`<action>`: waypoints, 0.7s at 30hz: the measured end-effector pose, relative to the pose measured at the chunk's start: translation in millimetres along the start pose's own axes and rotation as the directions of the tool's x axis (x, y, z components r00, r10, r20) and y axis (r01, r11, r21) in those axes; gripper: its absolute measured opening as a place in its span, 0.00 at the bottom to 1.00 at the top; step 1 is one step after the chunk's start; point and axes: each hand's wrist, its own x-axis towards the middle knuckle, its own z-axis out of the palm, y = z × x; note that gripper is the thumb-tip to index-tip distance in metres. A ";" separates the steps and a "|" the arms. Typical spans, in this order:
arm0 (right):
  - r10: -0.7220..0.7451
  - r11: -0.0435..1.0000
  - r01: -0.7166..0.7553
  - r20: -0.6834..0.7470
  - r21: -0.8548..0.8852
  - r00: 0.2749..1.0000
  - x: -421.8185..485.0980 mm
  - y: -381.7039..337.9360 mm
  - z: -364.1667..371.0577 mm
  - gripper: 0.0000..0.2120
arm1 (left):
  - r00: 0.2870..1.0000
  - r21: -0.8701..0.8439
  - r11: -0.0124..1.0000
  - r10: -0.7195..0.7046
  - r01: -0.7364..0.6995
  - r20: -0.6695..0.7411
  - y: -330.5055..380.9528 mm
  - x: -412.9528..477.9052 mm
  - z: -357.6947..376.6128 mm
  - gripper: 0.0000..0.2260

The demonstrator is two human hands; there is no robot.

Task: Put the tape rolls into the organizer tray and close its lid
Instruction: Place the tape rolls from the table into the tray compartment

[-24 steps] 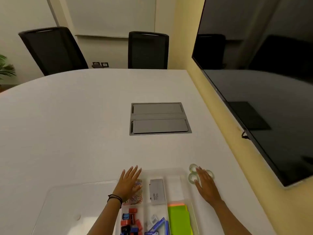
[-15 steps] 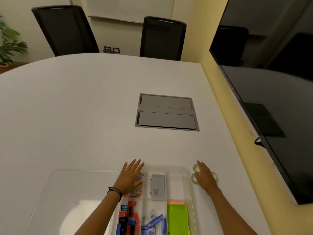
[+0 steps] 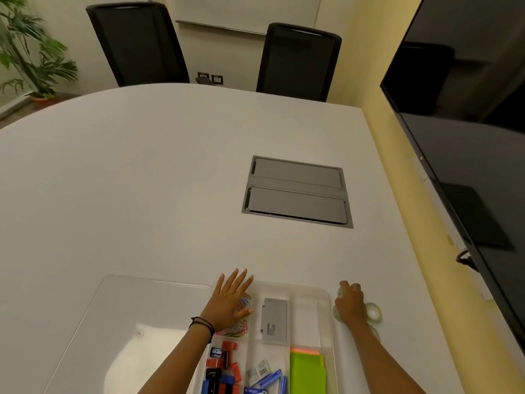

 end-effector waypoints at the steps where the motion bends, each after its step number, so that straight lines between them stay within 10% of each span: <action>1: 0.004 1.000 -0.004 -0.006 -0.005 1.000 0.6 -0.1 1.0 0.19 | 1.000 0.010 1.000 0.006 -0.006 -0.004 -0.6 0.3 1.3 0.34; 13: -0.021 0.999 0.022 -0.026 0.046 0.999 6.1 6.3 11.0 0.19 | 0.999 0.103 0.994 0.023 -0.020 -0.025 4.1 -10.1 -10.5 0.30; 21: 0.087 0.758 0.033 -0.151 0.652 0.985 -23.3 0.0 -16.6 0.21 | 0.995 0.116 0.993 0.045 -0.035 -0.084 8.6 -14.1 -11.9 0.31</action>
